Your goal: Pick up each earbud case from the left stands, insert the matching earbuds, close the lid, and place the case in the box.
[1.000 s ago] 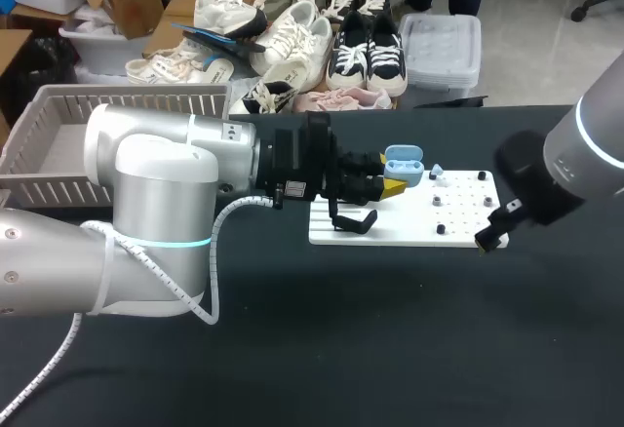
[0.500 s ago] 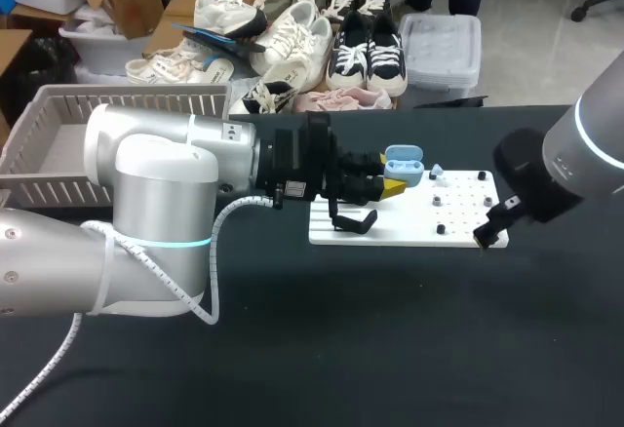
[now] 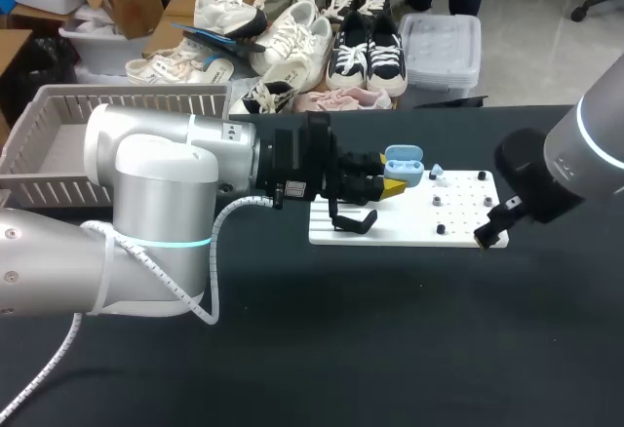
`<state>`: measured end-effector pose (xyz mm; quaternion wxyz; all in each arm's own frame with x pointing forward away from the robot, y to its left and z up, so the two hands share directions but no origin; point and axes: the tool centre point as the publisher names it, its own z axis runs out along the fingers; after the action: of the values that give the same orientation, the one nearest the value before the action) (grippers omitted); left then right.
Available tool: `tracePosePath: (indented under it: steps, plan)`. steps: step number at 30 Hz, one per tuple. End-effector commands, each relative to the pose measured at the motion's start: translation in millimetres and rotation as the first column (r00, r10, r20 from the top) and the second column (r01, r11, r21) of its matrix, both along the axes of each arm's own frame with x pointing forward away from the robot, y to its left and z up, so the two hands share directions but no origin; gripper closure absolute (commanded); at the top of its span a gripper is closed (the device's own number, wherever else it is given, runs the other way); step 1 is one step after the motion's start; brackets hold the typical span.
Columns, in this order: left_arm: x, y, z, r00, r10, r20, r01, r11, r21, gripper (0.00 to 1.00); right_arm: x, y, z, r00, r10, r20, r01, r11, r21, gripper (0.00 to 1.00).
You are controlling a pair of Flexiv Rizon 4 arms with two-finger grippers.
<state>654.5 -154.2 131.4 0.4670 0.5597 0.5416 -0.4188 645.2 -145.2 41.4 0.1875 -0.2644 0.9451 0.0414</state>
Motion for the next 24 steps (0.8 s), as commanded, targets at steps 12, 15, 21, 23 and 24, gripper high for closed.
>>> tracePosePath:
  steps: [12, 15, 21, 23, 24]
  plan:
    - [-1.1, -1.2, -0.7, 1.0, 0.008, 0.003, -0.008, 1.0, -0.001, 1.0, -2.8, -4.7, -1.2, 0.959, -0.18, 0.218, 0.238, 0.93, -0.28, 0.0]
    - [-1.1, -1.2, -0.7, 1.0, 0.008, 0.003, -0.008, 1.0, -0.001, 1.0, -3.1, -3.8, 0.2, 0.954, -0.177, 0.242, 0.25, 0.915, -0.317, 0.0]
    - [-1.1, -1.2, -0.7, 1.0, 0.008, 0.003, -0.008, 1.0, -0.001, 1.0, -3.8, -0.9, 3.4, 0.948, -0.163, 0.273, 0.264, 0.882, -0.39, 0.0]
    - [-1.1, -1.2, -0.7, 1.0, 0.008, 0.003, -0.008, 1.0, -0.001, 1.0, -4.4, -0.7, 3.6, 0.947, -0.162, 0.277, 0.267, 0.876, -0.402, 0.0]
    - [-1.1, -1.2, -0.7, 1.0, 0.008, 0.003, -0.008, 1.0, -0.001, 1.0, -4.8, -0.5, 3.8, 0.946, -0.165, 0.278, 0.273, 0.867, -0.417, 0.0]
